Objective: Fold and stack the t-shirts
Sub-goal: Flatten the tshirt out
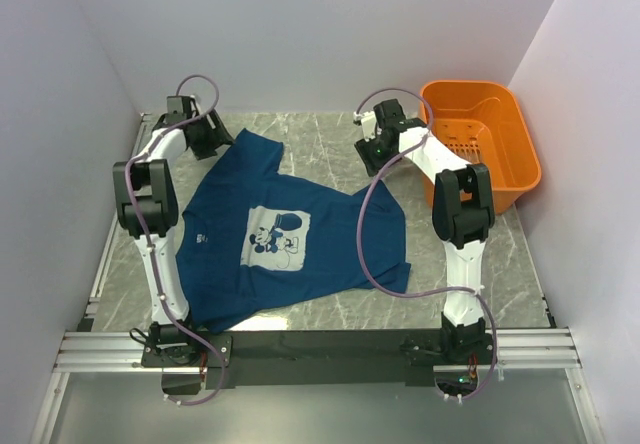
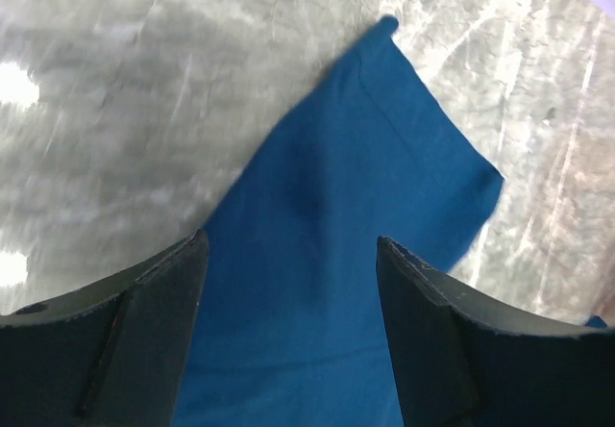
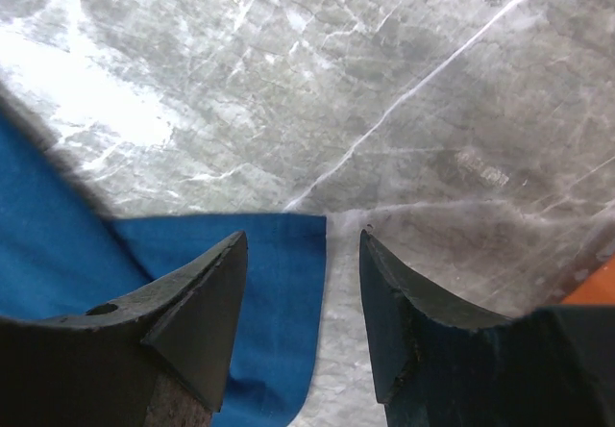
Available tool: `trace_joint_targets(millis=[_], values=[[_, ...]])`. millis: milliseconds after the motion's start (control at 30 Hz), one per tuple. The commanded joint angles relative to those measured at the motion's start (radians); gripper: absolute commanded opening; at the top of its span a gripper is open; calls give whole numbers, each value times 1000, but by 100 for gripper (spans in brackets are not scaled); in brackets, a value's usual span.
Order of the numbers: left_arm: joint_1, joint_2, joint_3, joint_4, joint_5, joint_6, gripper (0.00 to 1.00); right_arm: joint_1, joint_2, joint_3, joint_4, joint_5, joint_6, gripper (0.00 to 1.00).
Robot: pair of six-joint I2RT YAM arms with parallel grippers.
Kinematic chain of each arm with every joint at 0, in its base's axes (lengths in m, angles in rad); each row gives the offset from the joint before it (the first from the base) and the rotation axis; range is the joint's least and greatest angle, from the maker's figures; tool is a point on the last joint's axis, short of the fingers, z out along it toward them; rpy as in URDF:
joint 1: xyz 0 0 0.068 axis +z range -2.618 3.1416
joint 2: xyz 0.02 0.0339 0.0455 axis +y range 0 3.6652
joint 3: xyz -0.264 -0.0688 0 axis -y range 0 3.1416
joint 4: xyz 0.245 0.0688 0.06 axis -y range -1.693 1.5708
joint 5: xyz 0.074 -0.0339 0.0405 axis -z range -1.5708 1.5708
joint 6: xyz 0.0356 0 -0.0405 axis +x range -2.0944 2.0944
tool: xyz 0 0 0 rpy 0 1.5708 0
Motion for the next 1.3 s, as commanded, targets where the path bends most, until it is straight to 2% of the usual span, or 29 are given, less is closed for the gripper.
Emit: trace_joint_targets(millis=[0, 100, 467, 633, 800, 867, 900, 967, 1000, 1100, 1267], values=[[-11, 52, 118, -56, -7, 42, 75, -9, 25, 64, -42, -8, 10, 57], [-20, 92, 158, -92, -21, 57, 75, -11, 32, 59, -51, -9, 8, 57], [-35, 112, 123, -142, -59, 99, 73, -25, 12, -39, -85, -29, -31, 56], [-46, 125, 114, -165, -86, 103, 68, -25, 54, -13, -91, -3, -19, 53], [-54, 132, 109, -168, -75, 106, 52, -25, 77, 7, -83, 1, -5, 48], [-54, 132, 111, -168, -73, 105, 45, -23, 95, 24, -91, -14, -2, 42], [-52, 130, 121, -170, -82, 102, 37, -23, 103, 37, -94, -18, -2, 36], [-52, 127, 129, -173, -90, 99, 29, -25, 110, 54, -100, -22, -1, 25], [-49, 125, 144, -175, -108, 92, 18, -25, 115, 73, -106, -15, 1, 14], [-29, 118, 170, -168, -154, 56, 1, -29, 107, 93, -85, 1, 4, 2], [20, 128, 239, -172, -205, -7, 1, -52, 135, 223, -74, 60, 15, 0]])
